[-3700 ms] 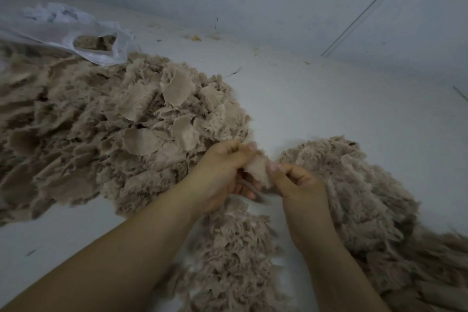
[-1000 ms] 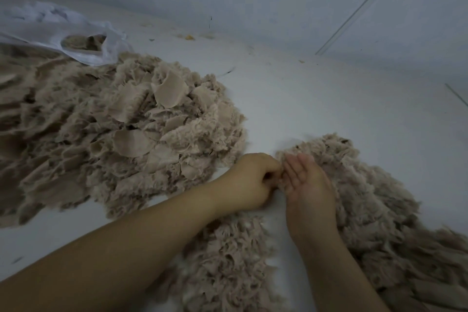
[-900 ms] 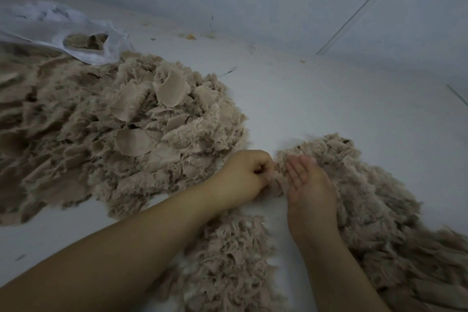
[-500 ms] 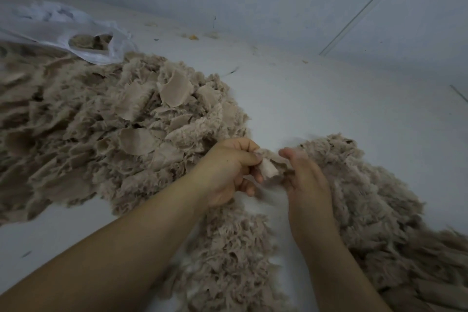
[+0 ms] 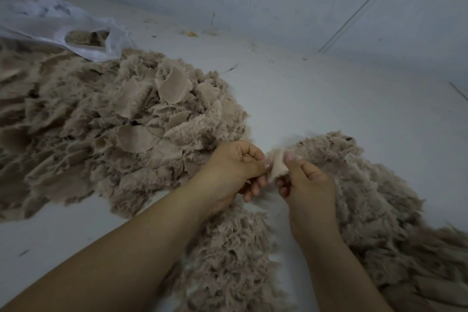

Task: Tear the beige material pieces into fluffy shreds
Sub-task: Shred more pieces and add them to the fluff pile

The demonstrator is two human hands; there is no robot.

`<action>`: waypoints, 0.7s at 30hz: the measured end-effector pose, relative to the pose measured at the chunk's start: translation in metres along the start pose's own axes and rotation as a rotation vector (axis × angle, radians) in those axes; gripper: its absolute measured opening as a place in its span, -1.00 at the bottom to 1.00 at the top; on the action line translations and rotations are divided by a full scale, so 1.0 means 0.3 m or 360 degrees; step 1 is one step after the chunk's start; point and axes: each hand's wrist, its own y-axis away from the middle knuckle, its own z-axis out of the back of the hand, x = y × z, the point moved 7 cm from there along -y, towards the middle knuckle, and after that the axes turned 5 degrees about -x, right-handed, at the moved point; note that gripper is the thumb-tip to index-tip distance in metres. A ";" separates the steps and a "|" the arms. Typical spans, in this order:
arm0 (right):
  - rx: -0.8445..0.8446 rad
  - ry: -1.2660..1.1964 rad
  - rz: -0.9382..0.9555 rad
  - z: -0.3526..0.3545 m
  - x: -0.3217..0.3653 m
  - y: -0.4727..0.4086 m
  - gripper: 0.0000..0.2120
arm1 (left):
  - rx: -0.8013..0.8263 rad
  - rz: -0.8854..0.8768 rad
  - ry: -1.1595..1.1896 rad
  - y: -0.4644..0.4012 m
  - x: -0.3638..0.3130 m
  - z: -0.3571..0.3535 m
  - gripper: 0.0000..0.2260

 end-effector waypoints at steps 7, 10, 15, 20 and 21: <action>-0.0024 -0.0019 -0.0030 0.003 -0.003 -0.001 -0.62 | -0.0040 0.0088 0.0011 -0.010 -0.002 0.046 -0.84; 0.0088 0.0083 0.0006 -0.014 0.004 0.008 -0.60 | 0.0109 0.0077 -0.0191 -0.003 0.006 0.012 -0.79; 0.0083 -0.0017 -0.0135 -0.019 -0.002 0.010 -0.50 | -0.0089 -0.0053 -0.0111 -0.010 -0.021 0.032 -0.91; 0.0177 0.0097 -0.0079 -0.031 -0.010 0.003 -0.65 | -0.0177 -0.0031 -0.0111 -0.012 -0.011 0.053 -0.80; 0.0180 0.0157 -0.0002 -0.028 -0.005 0.003 -0.66 | -0.0168 -0.0015 -0.0110 -0.011 -0.006 0.053 -0.76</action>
